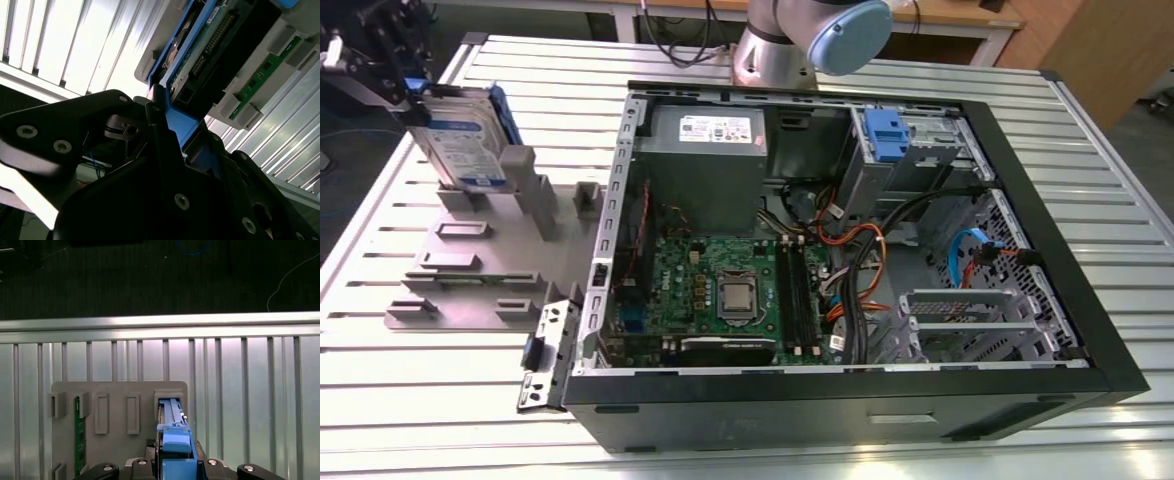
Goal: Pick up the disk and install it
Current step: 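Pick up the disk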
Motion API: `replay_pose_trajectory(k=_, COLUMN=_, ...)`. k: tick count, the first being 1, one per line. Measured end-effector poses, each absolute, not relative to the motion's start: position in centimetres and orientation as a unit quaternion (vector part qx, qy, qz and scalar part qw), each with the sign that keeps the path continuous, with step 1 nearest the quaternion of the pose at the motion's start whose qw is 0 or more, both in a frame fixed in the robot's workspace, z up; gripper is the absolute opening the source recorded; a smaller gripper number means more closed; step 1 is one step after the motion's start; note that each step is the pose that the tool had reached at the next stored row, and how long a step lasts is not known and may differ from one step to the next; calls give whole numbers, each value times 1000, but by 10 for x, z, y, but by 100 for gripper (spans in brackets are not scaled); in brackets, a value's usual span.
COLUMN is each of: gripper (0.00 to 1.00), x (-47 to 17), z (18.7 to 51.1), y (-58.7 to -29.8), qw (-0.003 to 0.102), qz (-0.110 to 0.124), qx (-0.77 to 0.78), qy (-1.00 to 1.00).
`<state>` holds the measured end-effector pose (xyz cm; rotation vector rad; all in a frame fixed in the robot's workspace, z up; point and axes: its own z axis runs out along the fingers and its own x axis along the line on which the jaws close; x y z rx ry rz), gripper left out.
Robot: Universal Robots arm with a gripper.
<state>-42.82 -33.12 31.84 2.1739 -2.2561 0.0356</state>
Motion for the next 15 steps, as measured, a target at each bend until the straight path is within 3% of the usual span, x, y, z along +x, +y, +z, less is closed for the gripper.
replay_pose_trajectory(k=15, gripper=36, x=-428, z=325, y=-331, qw=4, qz=11, qx=694, qy=-720)
